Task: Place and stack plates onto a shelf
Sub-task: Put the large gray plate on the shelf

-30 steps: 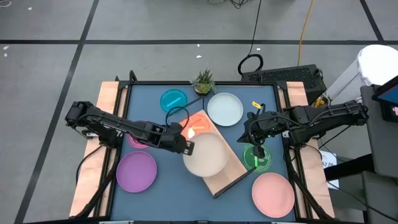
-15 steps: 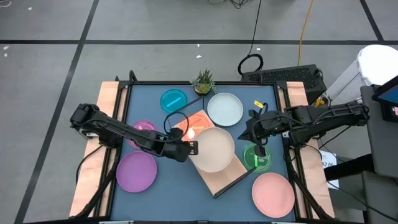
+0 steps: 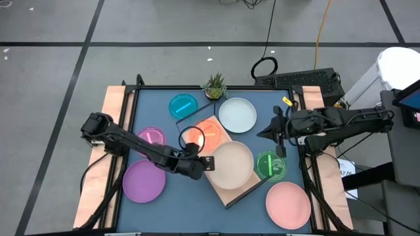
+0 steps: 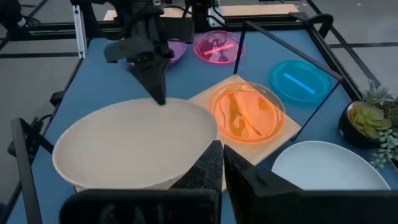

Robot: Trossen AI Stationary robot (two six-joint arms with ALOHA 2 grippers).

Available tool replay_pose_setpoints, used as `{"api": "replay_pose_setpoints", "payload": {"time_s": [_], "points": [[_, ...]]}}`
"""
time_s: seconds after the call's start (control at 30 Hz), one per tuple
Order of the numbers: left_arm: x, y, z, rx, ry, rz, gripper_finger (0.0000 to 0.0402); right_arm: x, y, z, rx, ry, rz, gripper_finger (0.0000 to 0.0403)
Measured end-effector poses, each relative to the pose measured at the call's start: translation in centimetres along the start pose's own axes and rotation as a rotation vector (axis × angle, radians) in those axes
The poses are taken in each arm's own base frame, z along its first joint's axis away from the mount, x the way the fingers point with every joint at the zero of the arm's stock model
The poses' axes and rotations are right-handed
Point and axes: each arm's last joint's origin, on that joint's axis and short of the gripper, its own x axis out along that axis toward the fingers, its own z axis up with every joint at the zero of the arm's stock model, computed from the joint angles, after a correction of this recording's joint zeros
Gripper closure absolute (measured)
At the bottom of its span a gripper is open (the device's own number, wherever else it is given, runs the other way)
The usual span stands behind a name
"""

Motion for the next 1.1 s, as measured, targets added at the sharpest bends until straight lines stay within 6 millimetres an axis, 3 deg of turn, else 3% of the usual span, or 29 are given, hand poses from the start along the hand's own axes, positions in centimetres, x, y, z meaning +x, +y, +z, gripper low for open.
{"api": "replay_pose_setpoints", "payload": {"time_s": [0.43,1.1], "points": [[0.9,0.2,-2.2,0.041,0.034,-0.033,0.0396,0.0,0.0,0.0,0.001,0.001,0.002,0.0403],[0.9,1.4,-1.5,0.021,-0.045,0.075,0.0392,0.0,-0.1,0.0,-0.002,-0.002,-0.022,0.0403]]}}
